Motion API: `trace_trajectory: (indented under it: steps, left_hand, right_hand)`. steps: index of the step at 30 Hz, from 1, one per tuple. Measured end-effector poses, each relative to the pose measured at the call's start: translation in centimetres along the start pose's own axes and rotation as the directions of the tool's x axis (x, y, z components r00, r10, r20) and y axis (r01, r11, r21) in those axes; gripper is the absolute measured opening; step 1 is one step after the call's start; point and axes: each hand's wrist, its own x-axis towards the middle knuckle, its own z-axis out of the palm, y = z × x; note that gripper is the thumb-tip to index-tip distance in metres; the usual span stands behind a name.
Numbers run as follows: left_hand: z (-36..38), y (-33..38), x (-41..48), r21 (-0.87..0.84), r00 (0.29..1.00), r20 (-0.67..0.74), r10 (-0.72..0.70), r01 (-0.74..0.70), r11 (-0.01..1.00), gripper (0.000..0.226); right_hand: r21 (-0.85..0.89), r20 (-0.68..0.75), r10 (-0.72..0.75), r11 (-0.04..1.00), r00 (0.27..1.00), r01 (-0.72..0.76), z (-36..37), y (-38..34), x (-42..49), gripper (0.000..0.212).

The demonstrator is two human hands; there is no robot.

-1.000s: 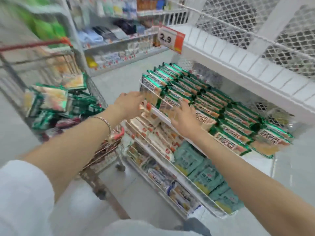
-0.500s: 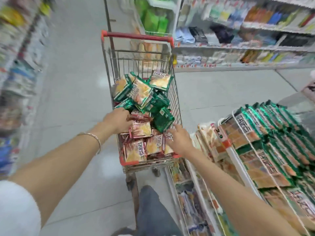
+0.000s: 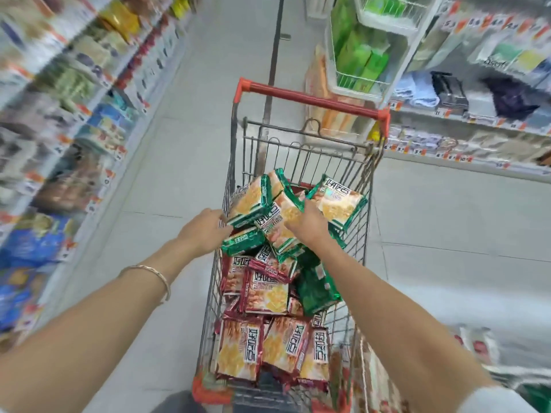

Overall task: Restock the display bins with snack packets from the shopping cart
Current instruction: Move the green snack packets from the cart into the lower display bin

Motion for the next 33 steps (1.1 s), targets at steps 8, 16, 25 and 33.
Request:
trace_trajectory:
  steps: [8, 16, 25, 33]
  left_hand:
    - [0.4, 0.8, 4.0, -0.298, 0.995, 0.029, -0.100, 0.104, 0.949, 0.024]
    - [4.5, 7.0, 3.8, -0.758, 0.814, 0.581, -0.022, 0.551, 0.348, 0.090]
    - [3.4, 3.3, 4.2, -0.861, 0.887, 0.450, -0.108, 0.462, 0.212, 0.086]
    - [2.3, 1.3, 2.2, -0.878, 0.888, 0.381, -0.256, 0.434, 0.199, 0.079]
  right_hand:
    - [-0.072, 0.181, 0.034, 0.997, 0.983, -0.021, -1.6, 3.8, 4.2, 0.038]
    - [0.421, 0.496, -0.022, 0.880, 0.868, -0.218, -6.0, 5.8, -1.6, 0.027]
    - [-0.372, -0.130, 0.082, 0.920, 0.988, -0.125, -6.4, 8.3, 10.9, 0.079]
    - [-0.303, -0.080, 0.122, 0.943, 0.989, -0.140, -8.2, 8.7, 11.8, 0.026]
